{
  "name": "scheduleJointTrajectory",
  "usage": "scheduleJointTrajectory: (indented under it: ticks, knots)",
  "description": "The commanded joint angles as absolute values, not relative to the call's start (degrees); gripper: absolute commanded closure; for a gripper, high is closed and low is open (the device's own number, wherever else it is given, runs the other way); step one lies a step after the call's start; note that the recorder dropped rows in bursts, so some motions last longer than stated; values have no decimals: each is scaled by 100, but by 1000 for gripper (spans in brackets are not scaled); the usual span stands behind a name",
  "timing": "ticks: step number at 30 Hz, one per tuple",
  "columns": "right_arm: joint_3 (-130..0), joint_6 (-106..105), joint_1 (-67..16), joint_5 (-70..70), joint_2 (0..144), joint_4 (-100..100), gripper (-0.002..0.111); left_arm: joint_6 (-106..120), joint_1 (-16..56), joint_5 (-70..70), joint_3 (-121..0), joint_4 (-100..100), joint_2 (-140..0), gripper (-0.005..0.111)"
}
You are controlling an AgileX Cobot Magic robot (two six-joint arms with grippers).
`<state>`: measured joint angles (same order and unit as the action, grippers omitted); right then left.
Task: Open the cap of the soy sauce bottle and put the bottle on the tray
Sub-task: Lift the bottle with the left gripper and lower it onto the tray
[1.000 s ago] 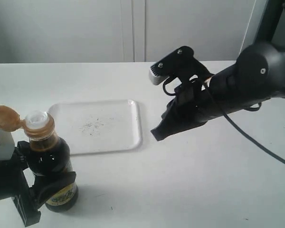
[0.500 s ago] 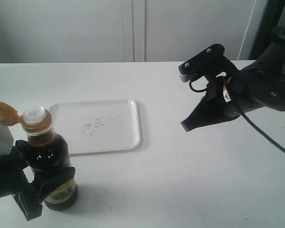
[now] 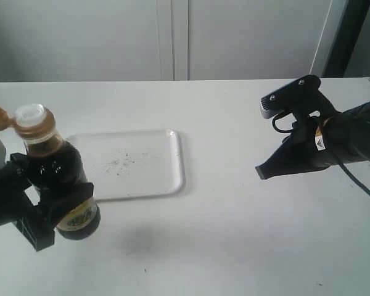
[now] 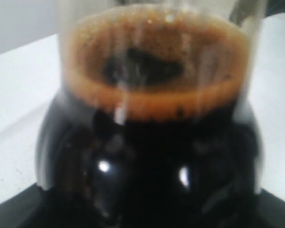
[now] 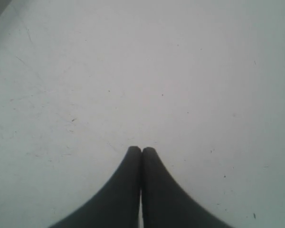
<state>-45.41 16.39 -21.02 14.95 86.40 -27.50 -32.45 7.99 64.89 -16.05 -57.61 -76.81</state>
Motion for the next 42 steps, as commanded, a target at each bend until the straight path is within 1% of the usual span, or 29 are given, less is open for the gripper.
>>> scheduleJointTrajectory:
  ticks: [1,16,34,42]
  knots:
    - [-4474,1675,-2044,1267,8675,-2795,108,-3296,832,6996,-1854,-5252,-7446,107]
    - [-4474,1675,-2044,564,9357,-2795,108,-3383,870,6980,-2655,-4886,-7491,107]
    - [-4474,1675,-2044,258,9382,-2781,108,-3531,880,6886,-3625,-4929,-8751,107]
    - [-4474,1675,-2044,216,9382,-2771,108,-3327,1311,6666,-4032,-4729,-9253,107]
